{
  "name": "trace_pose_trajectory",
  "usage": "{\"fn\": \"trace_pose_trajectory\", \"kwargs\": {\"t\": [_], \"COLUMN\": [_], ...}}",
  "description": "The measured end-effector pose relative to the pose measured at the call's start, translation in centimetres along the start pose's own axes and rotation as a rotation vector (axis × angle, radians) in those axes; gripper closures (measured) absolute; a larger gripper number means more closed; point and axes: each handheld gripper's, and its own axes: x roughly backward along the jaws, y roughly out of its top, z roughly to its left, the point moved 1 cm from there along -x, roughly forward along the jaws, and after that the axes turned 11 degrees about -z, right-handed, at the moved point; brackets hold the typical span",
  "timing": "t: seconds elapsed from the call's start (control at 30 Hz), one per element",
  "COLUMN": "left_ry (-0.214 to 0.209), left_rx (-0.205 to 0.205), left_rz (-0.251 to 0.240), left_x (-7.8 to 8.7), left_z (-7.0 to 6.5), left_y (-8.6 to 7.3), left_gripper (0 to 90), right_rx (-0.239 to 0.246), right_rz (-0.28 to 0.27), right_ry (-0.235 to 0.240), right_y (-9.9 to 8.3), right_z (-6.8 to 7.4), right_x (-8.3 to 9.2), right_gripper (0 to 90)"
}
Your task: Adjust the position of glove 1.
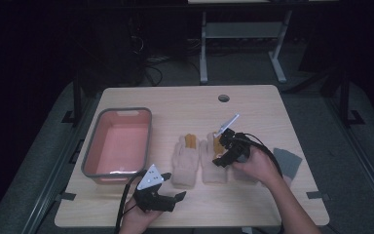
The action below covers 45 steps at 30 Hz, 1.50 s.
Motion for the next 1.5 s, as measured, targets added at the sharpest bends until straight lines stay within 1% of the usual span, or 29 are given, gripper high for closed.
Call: {"fn": "trace_pose_trajectory", "kwargs": {"t": [0.07,0.17,0.2,0.27,0.3,0.47,0.63,0.7,0.77,0.87,0.97,1.0,1.1,1.13,1.2,1.23,1.3,1.4,1.5], "left_ry": [-0.001,0.003,0.002,0.001,0.003,0.002,0.002,0.004,0.004,0.006,0.006,0.007,0.011,0.013,0.015,0.016,0.015,0.014,0.018], "left_rx": [-0.010,-0.009,-0.004,-0.007,-0.008,-0.010,-0.001,-0.003,-0.008,-0.016,-0.006,-0.010,-0.010,-0.011,-0.017,-0.015,0.006,0.009,0.010], "left_rz": [0.004,-0.009,-0.016,-0.012,-0.012,-0.009,0.000,-0.001,-0.013,-0.025,-0.021,-0.017,-0.018,-0.027,-0.024,-0.028,-0.032,-0.031,-0.045], "left_x": [0.0,0.1,0.1,0.1,0.1,0.2,0.0,0.0,0.2,0.3,0.3,0.3,0.5,0.5,0.6,0.6,0.6,0.7,0.9], "left_z": [-0.1,-0.2,-0.2,-0.2,-0.2,-0.2,-0.1,-0.1,-0.2,-0.3,-0.1,0.0,0.0,-0.1,-0.1,-0.1,0.0,0.1,0.0], "left_y": [0.0,0.1,0.1,0.1,0.1,0.1,0.0,0.0,0.1,0.2,0.1,0.1,0.2,0.2,0.3,0.3,0.3,0.3,0.4], "left_gripper": [18.5,18.5,18.5,18.5,18.6,18.5,18.5,18.5,18.5,18.5,18.6,18.6,18.6,18.6,18.6,18.6,18.6,18.6,18.6], "right_rx": [0.011,0.015,0.025,0.022,0.023,0.015,0.028,0.035,0.029,0.043,0.020,0.017,0.002,-0.004,0.002,-0.004,0.005,0.007,0.027], "right_rz": [0.017,0.040,0.045,0.061,0.066,0.105,0.121,0.118,0.115,0.115,0.109,0.110,0.097,0.091,0.083,0.077,0.066,0.047,0.028], "right_ry": [-0.009,-0.003,-0.009,-0.015,-0.006,-0.017,-0.026,-0.032,-0.039,-0.062,-0.052,-0.050,-0.051,-0.046,-0.048,-0.044,-0.042,-0.039,-0.046], "right_y": [0.0,-0.1,-0.1,-0.1,-0.2,-0.5,-0.7,-0.7,-0.8,-0.8,-0.8,-0.8,-0.8,-0.8,-0.7,-0.6,-0.4,0.1,0.7], "right_z": [0.0,-0.1,-0.1,-0.2,-0.3,-0.7,-0.8,-0.9,-0.9,-0.5,-0.5,-0.6,-0.8,-0.8,-0.7,-0.6,-0.5,-0.3,0.1], "right_x": [-0.5,-1.2,-1.4,-1.8,-2.0,-3.0,-3.5,-3.5,-3.6,-3.4,-3.2,-3.2,-2.8,-2.7,-2.4,-2.1,-1.6,-0.8,-0.1], "right_gripper": [25.2,27.6,28.2,30.4,32.8,36.0,42.9,46.0,50.5,55.1,58.0,58.7,60.1,60.4,61.0,61.2,61.5,61.8,62.0]}}
